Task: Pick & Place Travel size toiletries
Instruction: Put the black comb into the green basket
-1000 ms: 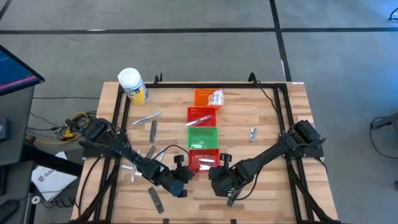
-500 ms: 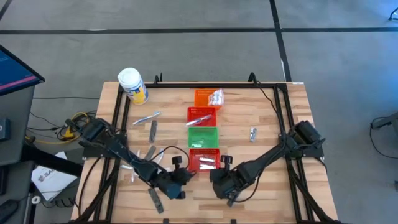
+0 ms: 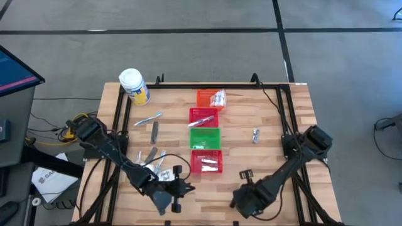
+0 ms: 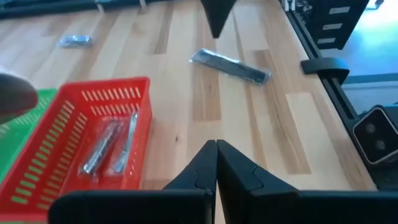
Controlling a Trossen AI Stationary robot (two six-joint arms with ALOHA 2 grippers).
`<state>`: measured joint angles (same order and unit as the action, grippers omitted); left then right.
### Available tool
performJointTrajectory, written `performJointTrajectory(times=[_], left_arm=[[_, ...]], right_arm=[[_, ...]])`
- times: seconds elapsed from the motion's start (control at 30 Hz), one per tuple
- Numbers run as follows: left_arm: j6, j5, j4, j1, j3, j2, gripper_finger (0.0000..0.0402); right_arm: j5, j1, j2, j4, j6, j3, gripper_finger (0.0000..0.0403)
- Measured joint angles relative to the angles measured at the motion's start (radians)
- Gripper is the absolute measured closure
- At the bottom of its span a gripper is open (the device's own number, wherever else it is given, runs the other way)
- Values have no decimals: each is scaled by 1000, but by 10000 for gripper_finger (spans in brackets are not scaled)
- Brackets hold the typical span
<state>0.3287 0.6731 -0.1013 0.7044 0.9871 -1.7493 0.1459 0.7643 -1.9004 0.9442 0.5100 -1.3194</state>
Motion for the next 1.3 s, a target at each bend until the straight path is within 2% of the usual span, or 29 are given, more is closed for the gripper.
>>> performJointTrajectory(times=[0.27, 0.47, 0.77, 1.03, 1.13, 1.3], left_arm=[[-10, 0, -14, -2, 0, 0, 402], [-10, 0, -17, -2, 0, 0, 402], [-10, -17, -30, -2, 0, 0, 402], [-10, -19, -51, -2, 0, 0, 402], [-10, -19, -55, 0, 0, 0, 402], [-10, -19, -60, 12, 0, 0, 402]], right_arm=[[-3, -6, -2, -121, -69, 55, 403], [-137, -58, -3, -171, -91, 121, 403], [-139, -115, -3, -284, -91, 133, 403], [-117, -150, -3, -398, 3, 132, 403], [-155, -142, 2, -314, 11, 132, 403], [-148, -92, 10, -177, 77, 133, 403]])
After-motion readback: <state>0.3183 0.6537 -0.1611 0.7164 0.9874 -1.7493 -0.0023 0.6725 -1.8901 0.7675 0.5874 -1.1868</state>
